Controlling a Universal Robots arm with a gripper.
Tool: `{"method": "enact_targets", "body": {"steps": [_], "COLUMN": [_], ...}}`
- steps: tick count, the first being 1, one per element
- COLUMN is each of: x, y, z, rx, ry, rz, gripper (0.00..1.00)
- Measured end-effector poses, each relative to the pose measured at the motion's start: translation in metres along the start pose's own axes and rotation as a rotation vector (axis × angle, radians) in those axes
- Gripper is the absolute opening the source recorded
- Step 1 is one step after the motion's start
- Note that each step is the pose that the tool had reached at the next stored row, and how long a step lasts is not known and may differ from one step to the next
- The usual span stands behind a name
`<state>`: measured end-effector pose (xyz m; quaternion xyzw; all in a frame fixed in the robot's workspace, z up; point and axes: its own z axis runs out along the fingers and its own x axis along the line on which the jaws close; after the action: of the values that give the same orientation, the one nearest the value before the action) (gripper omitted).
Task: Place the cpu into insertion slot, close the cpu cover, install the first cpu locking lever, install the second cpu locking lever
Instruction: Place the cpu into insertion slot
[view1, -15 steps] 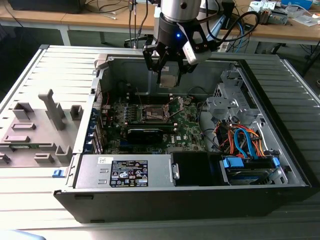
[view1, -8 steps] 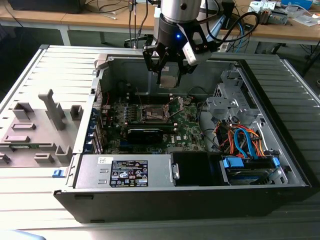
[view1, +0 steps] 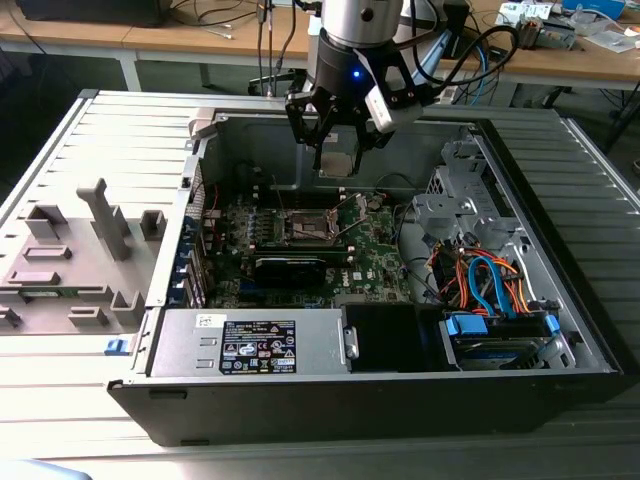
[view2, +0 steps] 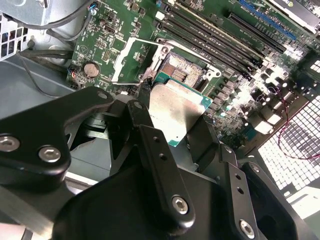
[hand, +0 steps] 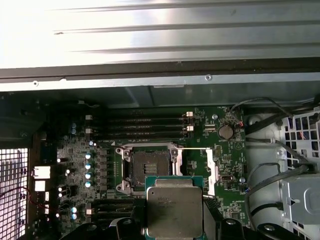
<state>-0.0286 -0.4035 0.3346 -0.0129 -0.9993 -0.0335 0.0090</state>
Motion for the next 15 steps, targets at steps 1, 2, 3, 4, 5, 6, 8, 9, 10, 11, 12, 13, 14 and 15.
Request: {"method": "enact_targets", "body": {"steps": [1, 2, 3, 4, 5, 6, 8, 9, 10, 11, 12, 13, 14, 15], "x": [0.0, 0.0, 0.0, 0.0, 0.0, 0.0, -0.0001, -0.0001, -0.0001, -0.0001, -0.0001, -0.0001, -0.0001, -0.0001], "y": [-0.0001, -0.0002, -0.0004, -0.0005, -0.0006, -0.0007, -0.0009, -0.0011, -0.0012, -0.0013, -0.0015, -0.0016, -0.0017, -0.002], "z": [0.0001, 0.0003, 0.0004, 0.0006, 0.0007, 0.0008, 0.0011, 0.0012, 0.0014, 0.0015, 0.0016, 0.0017, 0.0018, 0.0019], "rx": [0.0, 0.0, -0.0001, -0.0001, 0.0, 0.0, -0.0001, 0.0, -0.0001, -0.0001, -0.0002, -0.0002, -0.0001, -0.0002], "ry": [0.0, 0.0, 0.0, 0.0, 0.0, 0.0, -0.0001, 0.0, 0.0, 0.0, -0.0001, -0.0001, -0.0001, -0.0001], "rz": [0.0, 0.0, 0.0, 0.0, 0.0, 0.0, 0.0, 0.0, 0.0, 0.0, 0.0, 0.0, 0.0, 0.0], "gripper": [0.55, 0.55, 0.55, 0.55, 0.55, 0.55, 0.55, 0.55, 0.55, 0.55, 0.55, 0.55, 0.55, 0.55]}}
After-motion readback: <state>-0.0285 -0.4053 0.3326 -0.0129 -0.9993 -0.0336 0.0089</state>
